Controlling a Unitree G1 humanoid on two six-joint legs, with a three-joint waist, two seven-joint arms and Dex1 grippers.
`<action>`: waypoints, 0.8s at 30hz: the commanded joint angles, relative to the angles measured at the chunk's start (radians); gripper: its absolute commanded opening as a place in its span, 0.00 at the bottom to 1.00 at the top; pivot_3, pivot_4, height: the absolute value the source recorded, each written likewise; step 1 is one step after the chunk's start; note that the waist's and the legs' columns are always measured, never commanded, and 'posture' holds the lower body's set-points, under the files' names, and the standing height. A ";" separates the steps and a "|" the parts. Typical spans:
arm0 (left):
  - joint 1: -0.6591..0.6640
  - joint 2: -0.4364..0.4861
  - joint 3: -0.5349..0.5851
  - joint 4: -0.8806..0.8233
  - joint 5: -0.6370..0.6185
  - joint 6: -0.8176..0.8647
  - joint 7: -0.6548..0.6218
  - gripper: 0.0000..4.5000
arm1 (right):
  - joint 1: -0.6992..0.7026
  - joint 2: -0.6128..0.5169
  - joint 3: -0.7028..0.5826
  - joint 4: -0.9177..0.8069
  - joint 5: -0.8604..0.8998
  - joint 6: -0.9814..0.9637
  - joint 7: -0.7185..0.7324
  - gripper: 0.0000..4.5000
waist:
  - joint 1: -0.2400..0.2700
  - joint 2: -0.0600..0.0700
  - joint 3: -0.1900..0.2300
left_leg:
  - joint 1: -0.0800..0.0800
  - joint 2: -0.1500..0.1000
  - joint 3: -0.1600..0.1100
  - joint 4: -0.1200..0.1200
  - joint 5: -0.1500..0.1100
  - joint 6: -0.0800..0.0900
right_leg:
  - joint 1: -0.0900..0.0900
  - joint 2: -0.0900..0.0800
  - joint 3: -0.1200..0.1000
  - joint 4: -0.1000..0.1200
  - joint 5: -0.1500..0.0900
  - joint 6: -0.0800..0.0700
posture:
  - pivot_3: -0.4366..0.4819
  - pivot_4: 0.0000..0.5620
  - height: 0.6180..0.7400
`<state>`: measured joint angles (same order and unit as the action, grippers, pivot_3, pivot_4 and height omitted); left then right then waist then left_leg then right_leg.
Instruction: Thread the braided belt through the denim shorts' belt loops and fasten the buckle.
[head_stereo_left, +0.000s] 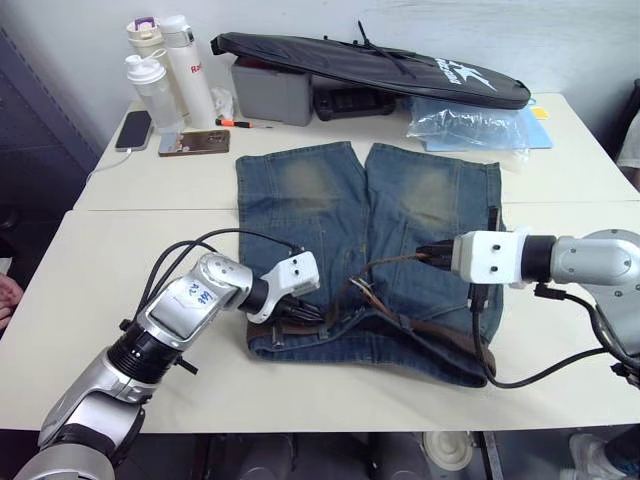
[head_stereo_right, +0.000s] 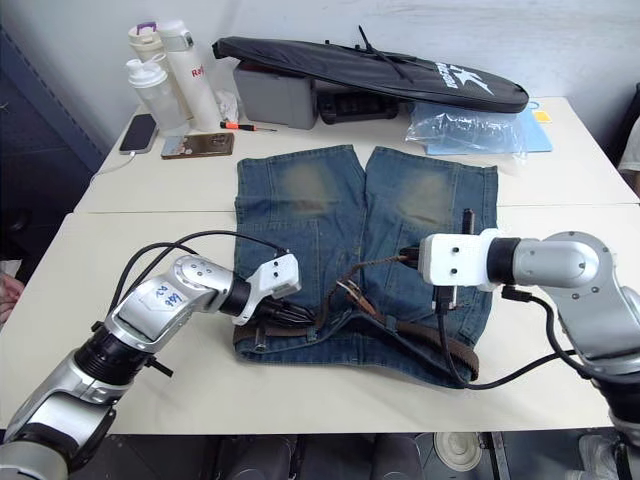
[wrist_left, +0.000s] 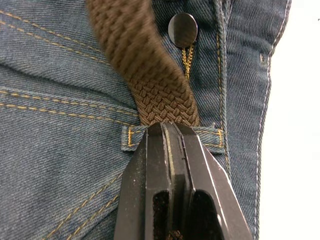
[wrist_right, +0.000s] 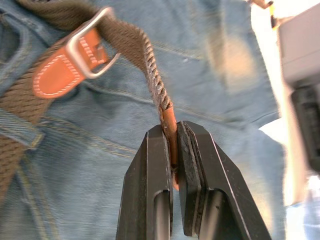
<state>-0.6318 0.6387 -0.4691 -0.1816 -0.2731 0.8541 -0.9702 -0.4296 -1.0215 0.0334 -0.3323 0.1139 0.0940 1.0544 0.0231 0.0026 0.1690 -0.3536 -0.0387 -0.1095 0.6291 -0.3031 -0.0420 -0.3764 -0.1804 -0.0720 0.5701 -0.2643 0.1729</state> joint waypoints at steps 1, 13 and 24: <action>0.011 0.005 -0.020 -0.004 0.023 0.001 -0.008 0.01 | -0.077 -0.031 -0.063 0.020 0.009 -0.050 0.014 0.00 | 0.000 0.000 0.000 | 0.000 0.000 0.000 0.000 0.000 0.000 | 0.000 0.000 0.000 0.000 0.000 0.000 | 0.48 0.27 1.00; -0.091 -0.142 0.350 0.054 -0.230 0.188 0.055 0.01 | -0.178 0.047 -0.002 -0.020 0.044 0.026 0.034 0.00 | 0.000 -0.002 0.001 | -0.001 0.000 0.000 0.001 0.000 0.000 | 0.000 0.000 0.000 0.001 0.000 0.000 | 0.48 0.27 1.00; -0.202 -0.276 0.496 0.011 -0.306 0.239 0.255 0.29 | -0.179 0.061 0.015 -0.035 0.035 0.065 0.040 0.00 | -0.005 -0.001 0.001 | 0.000 0.000 0.000 0.001 0.000 0.000 | 0.000 0.000 0.001 0.000 0.001 0.001 | 0.48 0.27 1.00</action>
<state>-0.8385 0.3530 0.0529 -0.0977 -0.5737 1.0957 -0.7323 -0.5866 -0.9573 0.0671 -0.3332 0.1424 0.1570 1.0999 0.0179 0.0015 0.1698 -0.3535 -0.0389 -0.1093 0.6300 -0.3032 -0.0424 -0.3763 -0.1803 -0.0712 0.5697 -0.2634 0.1740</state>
